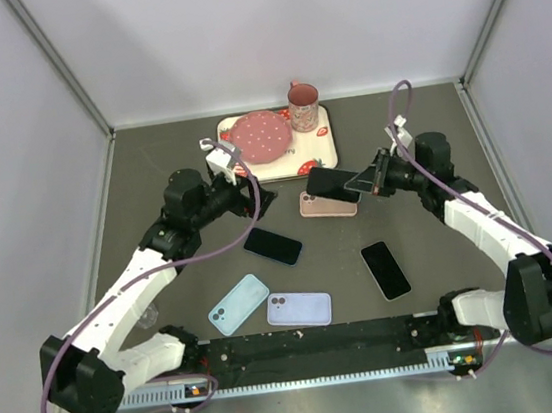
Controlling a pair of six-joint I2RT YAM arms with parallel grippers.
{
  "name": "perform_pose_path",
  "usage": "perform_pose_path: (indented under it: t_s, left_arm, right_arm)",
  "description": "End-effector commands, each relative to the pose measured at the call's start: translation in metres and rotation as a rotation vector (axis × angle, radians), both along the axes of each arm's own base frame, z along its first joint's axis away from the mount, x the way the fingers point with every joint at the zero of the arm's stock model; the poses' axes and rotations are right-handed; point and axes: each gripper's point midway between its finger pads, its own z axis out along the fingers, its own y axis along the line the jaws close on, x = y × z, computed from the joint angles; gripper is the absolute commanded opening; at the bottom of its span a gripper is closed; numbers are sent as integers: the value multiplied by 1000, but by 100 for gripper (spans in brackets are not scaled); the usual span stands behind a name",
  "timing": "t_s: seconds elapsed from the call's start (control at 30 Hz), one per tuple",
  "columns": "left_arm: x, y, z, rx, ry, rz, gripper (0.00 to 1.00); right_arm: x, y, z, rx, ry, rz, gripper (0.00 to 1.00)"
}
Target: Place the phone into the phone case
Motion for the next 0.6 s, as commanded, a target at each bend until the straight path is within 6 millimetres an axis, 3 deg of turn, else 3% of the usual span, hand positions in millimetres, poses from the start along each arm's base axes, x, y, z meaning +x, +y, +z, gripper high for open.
perform_pose_path:
  t_s: [0.0, 0.17, 0.37, 0.43, 0.47, 0.53, 0.57]
  left_arm:
    - [17, 16, -10, 124, -17, 101, 87]
    - [27, 2, -27, 141, 58, 84, 87]
    - [49, -30, -57, 224, 131, 85, 87]
    - [61, -41, -73, 254, 188, 85, 86]
    - [67, -45, -95, 284, 237, 89, 86]
    - [79, -52, -101, 294, 277, 103, 84]
    - [82, -56, -123, 324, 323, 97, 82]
  right_arm:
    - [12, -24, 6, -8, -29, -71, 0]
    - [18, -39, 7, -32, -35, -107, 0]
    - [21, -51, -1, -48, 4, -124, 0]
    - [20, -53, -3, -52, 5, -124, 0]
    - [19, -54, -4, -54, 9, -127, 0]
    - [17, -57, -6, -60, 6, -135, 0]
    - [15, -58, -8, -61, 14, -137, 0]
